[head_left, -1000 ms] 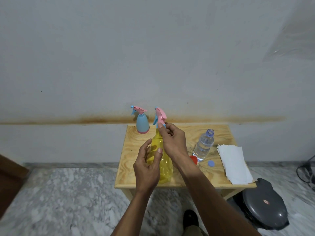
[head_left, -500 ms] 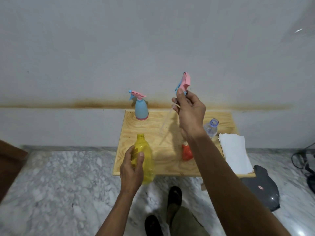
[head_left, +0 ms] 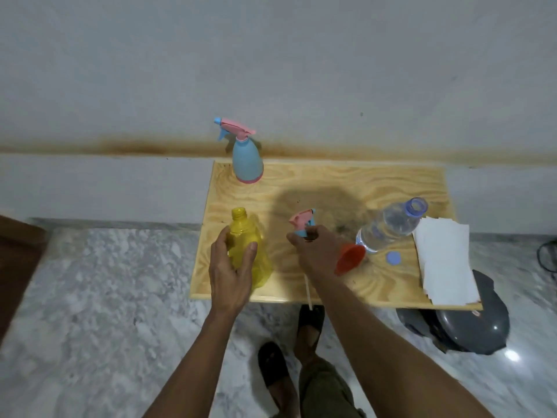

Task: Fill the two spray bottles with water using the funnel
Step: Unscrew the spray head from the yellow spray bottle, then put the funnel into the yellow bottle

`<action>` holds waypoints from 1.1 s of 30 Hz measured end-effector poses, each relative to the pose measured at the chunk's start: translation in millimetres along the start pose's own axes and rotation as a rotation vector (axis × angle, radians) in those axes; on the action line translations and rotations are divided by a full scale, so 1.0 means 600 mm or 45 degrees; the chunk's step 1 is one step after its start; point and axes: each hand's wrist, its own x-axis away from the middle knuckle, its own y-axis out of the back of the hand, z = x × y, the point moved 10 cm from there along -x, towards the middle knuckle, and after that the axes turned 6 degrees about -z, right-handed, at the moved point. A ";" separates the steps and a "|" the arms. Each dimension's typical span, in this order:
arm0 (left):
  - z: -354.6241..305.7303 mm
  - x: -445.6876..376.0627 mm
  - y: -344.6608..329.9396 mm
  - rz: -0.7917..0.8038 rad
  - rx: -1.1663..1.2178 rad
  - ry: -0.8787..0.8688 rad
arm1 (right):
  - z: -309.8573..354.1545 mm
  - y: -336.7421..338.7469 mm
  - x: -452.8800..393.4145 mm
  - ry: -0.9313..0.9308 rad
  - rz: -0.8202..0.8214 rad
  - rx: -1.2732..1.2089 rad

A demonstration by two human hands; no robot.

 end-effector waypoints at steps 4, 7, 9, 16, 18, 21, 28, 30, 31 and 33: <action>0.011 -0.007 -0.027 0.051 -0.087 -0.037 | -0.036 -0.039 -0.033 0.003 0.046 0.148; 0.012 -0.015 -0.042 0.067 -0.105 -0.088 | -0.054 -0.060 -0.050 0.022 0.065 0.237; 0.016 -0.019 -0.051 0.085 -0.110 -0.121 | -0.057 -0.071 -0.055 0.054 0.082 0.287; 0.015 -0.022 -0.065 0.110 -0.053 -0.135 | -0.056 -0.082 -0.056 0.172 0.092 0.423; 0.016 -0.022 -0.070 0.124 -0.039 -0.134 | -0.057 -0.084 -0.055 0.189 0.089 0.450; 0.014 -0.022 -0.071 0.129 -0.072 -0.158 | -0.058 -0.087 -0.054 0.199 0.103 0.463; 0.002 -0.003 -0.065 0.130 -0.056 -0.275 | -0.027 0.001 -0.018 0.215 -0.129 0.171; 0.003 0.005 -0.066 0.133 -0.085 -0.302 | -0.042 0.058 0.000 0.140 -0.309 0.020; 0.004 0.009 -0.066 0.136 -0.098 -0.313 | -0.054 0.085 0.008 0.088 -0.405 -0.019; 0.006 0.016 -0.063 0.129 -0.083 -0.324 | -0.086 0.125 0.022 -0.049 -0.542 -0.072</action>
